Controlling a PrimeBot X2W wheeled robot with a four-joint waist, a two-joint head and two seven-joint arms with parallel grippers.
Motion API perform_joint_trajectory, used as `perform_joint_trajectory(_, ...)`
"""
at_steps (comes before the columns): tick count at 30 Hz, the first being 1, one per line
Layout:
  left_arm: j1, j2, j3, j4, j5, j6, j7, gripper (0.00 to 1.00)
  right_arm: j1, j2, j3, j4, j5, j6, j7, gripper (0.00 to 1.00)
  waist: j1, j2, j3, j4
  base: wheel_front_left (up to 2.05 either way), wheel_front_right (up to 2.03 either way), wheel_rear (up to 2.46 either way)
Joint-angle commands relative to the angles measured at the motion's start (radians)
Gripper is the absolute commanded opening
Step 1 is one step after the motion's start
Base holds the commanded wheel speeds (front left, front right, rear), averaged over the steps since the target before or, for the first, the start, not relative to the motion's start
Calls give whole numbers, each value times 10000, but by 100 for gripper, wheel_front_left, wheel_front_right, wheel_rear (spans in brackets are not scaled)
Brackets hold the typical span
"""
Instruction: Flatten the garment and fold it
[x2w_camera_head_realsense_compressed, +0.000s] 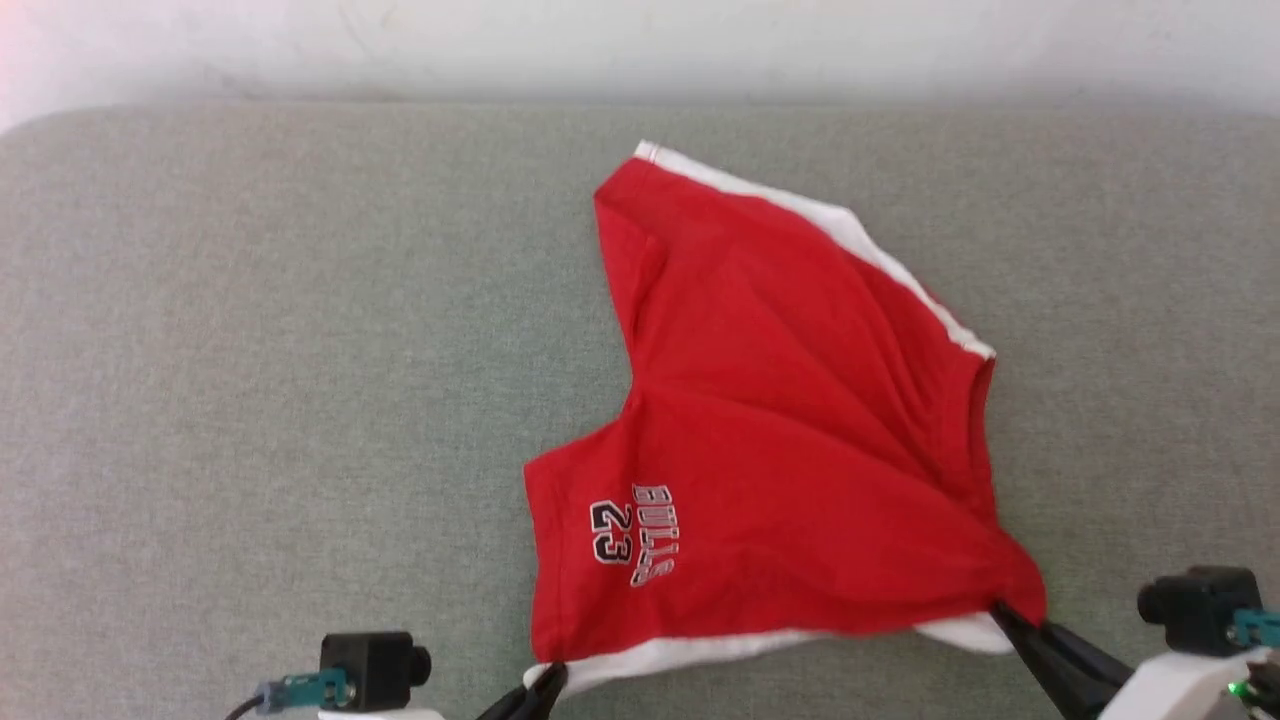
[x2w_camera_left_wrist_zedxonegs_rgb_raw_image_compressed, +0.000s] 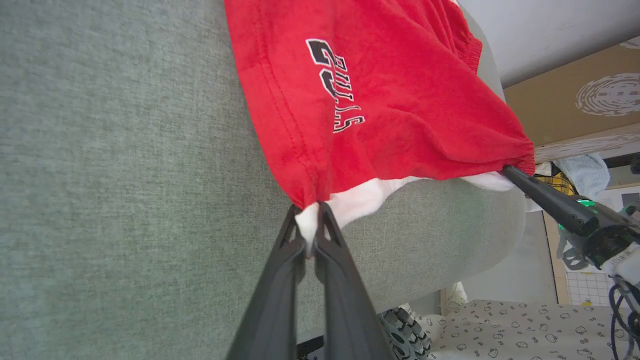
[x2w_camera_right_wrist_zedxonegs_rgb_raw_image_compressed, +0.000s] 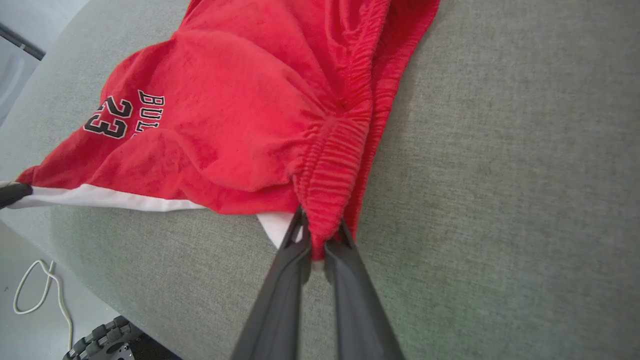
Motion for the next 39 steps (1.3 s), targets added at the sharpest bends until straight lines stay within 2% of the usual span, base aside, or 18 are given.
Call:
perform_joint_trajectory(1, 160, 58, 9, -93, -32, 79, -68, 0, 190, 35, -102, -98, 68, -9, 110, 0, 2, 0, -138, -84, 0, 0, 0)
perform_joint_trajectory(10, 1035, 351, -192, -536, -300, 175, 328, 0, 1231, 102, -415, -547, 229, -9, 995, 0, 2, 0, -365, -192, 0, 0, 0)
perform_joint_trajectory(16, 641, 388, 182, -719, 18, 146, -210, 0, 1221, 233, -725, -877, 73, -9, 804, 0, 2, 0, -295, -268, 0, 0, 0)
perform_joint_trajectory(22, -790, 615, 317, -644, 540, -183, -253, 0, 511, 213, -585, -1073, -15, -9, 462, 0, 2, 0, 155, -577, 0, 0, 0)
perform_joint_trajectory(28, -2822, 1092, 490, -622, 1169, -475, 196, 0, -567, 212, -179, -1047, -109, -9, -155, 0, 2, 0, 955, -1209, 0, 0, 0)
perform_joint_trajectory(34, -4632, 1534, 622, -594, 1500, -641, 1003, 0, -1694, 411, 526, -879, -151, -9, -680, 0, 2, 0, 1637, -1800, 0, 0, 0)
perform_joint_trajectory(37, -6028, 1853, 567, -329, 1592, -800, 1959, 0, -2415, 543, 1109, -653, -112, -9, -993, 0, 2, 0, 2093, -2204, 0, 0, 0)
perform_joint_trajectory(39, -6370, 1916, 531, -232, 1606, -863, 2189, 0, -2585, 560, 1239, -587, -100, -9, -1074, 0, 2, 0, 2214, -2294, 0, 0, 0)
